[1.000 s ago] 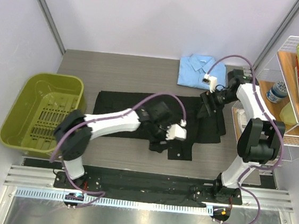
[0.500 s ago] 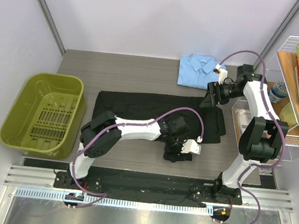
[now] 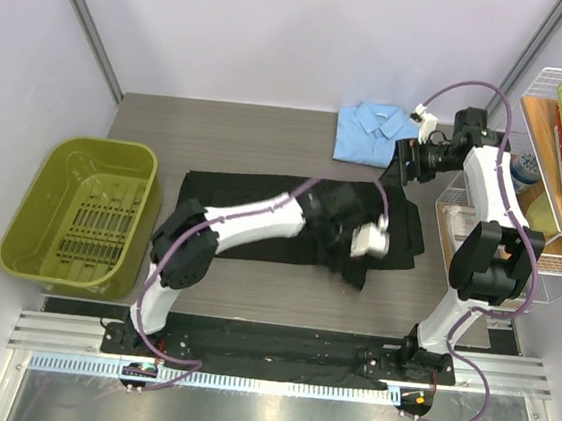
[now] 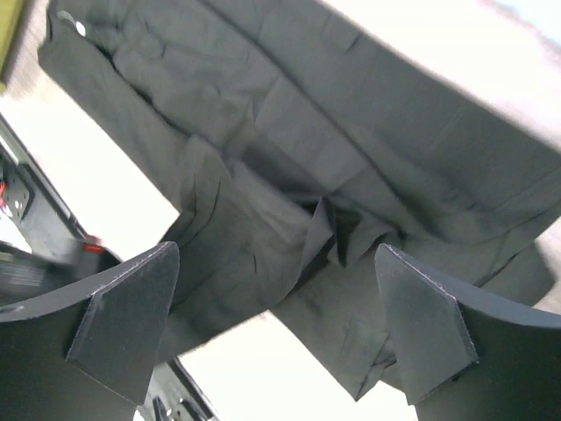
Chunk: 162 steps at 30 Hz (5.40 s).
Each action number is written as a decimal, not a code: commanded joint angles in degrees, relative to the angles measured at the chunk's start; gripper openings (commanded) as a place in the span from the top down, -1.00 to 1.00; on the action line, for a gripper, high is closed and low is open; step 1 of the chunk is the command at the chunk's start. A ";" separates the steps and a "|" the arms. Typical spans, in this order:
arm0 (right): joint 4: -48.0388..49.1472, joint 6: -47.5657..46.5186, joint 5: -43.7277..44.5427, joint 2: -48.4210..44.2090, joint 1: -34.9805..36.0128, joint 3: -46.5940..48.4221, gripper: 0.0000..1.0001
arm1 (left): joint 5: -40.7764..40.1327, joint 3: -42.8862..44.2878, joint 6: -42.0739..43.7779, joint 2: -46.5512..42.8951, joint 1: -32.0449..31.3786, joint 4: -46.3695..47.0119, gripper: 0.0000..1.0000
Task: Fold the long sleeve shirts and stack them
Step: Fold the shirt
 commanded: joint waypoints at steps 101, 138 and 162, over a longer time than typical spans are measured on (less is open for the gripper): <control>26.50 9.03 23.16 10.15 9.03 -8.34 -0.14 | -7.68 1.77 -22.92 -0.08 50.67 -11.28 0.14; 23.51 4.55 27.21 9.37 7.27 -13.35 -0.26 | -9.79 -2.54 -13.51 0.02 47.07 -12.78 0.68; 17.98 -1.60 24.23 3.04 5.69 -16.95 -0.28 | -22.01 4.58 1.78 -5.62 48.91 -28.08 1.00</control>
